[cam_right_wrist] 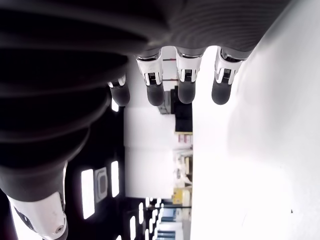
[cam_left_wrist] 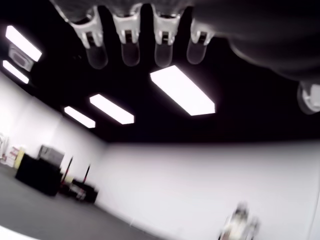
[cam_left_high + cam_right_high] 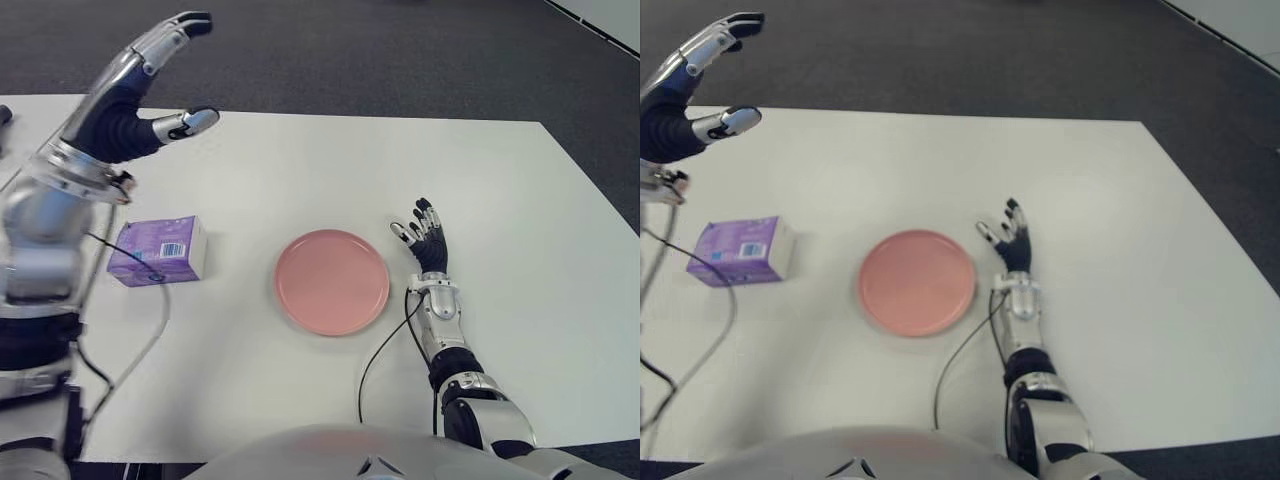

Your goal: Put the tissue paper into the plate.

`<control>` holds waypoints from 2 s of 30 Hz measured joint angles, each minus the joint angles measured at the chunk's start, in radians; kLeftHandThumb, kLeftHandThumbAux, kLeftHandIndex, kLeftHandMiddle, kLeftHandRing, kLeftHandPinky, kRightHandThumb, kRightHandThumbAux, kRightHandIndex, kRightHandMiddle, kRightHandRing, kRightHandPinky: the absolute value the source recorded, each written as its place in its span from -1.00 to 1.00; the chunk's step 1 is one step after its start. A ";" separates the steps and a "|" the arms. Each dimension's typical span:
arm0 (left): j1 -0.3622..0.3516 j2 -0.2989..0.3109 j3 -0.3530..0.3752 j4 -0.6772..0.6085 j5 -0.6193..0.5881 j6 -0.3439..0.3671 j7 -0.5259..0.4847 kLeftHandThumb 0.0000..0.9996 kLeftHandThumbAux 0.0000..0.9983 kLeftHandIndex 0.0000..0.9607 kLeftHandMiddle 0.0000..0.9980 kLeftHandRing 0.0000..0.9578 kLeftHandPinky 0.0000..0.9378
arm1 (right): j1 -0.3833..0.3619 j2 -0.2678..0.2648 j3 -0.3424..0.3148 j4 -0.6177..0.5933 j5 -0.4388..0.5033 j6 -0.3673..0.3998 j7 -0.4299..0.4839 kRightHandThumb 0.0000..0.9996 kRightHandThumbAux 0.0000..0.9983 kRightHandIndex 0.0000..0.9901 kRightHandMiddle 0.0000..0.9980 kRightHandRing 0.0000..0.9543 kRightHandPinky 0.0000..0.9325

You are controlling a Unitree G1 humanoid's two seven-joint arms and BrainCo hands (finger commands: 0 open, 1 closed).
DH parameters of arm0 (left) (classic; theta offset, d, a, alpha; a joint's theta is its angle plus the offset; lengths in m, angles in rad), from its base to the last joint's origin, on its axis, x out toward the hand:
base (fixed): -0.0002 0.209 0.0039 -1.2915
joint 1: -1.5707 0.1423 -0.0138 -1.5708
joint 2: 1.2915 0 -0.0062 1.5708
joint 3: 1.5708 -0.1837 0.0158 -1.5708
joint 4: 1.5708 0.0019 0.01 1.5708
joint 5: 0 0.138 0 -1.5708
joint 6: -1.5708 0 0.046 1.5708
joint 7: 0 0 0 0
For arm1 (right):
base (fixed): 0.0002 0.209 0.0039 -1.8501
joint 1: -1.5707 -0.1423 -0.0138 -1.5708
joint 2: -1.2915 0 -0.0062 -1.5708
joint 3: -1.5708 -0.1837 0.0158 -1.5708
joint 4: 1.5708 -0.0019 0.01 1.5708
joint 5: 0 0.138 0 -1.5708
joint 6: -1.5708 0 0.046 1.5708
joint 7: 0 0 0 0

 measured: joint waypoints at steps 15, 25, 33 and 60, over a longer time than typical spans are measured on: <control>-0.003 0.242 -0.098 0.390 0.437 -0.177 0.125 -0.37 -0.88 -1.00 -1.00 -1.00 -1.00 | -0.004 0.004 0.008 -0.001 -0.002 -0.002 -0.004 -0.84 0.31 -0.95 -0.92 -0.93 -0.86; 0.079 0.327 -0.132 0.416 0.524 -0.185 0.138 -0.34 -0.87 -1.00 -1.00 -1.00 -1.00 | -0.004 0.004 0.013 0.010 -0.013 -0.013 -0.017 -0.77 0.22 -0.96 -0.91 -0.91 -0.84; 0.084 0.347 -0.195 0.427 0.574 -0.212 0.151 -0.34 -0.86 -1.00 -1.00 -1.00 -1.00 | -0.004 0.009 0.019 0.010 -0.014 -0.015 -0.017 -0.77 0.22 -0.96 -0.91 -0.91 -0.84; 0.084 0.403 -0.282 0.428 0.534 -0.243 0.033 -0.41 -0.79 -1.00 -1.00 -1.00 -1.00 | -0.009 0.003 0.017 0.013 -0.012 -0.017 -0.013 -0.77 0.22 -0.96 -0.91 -0.91 -0.84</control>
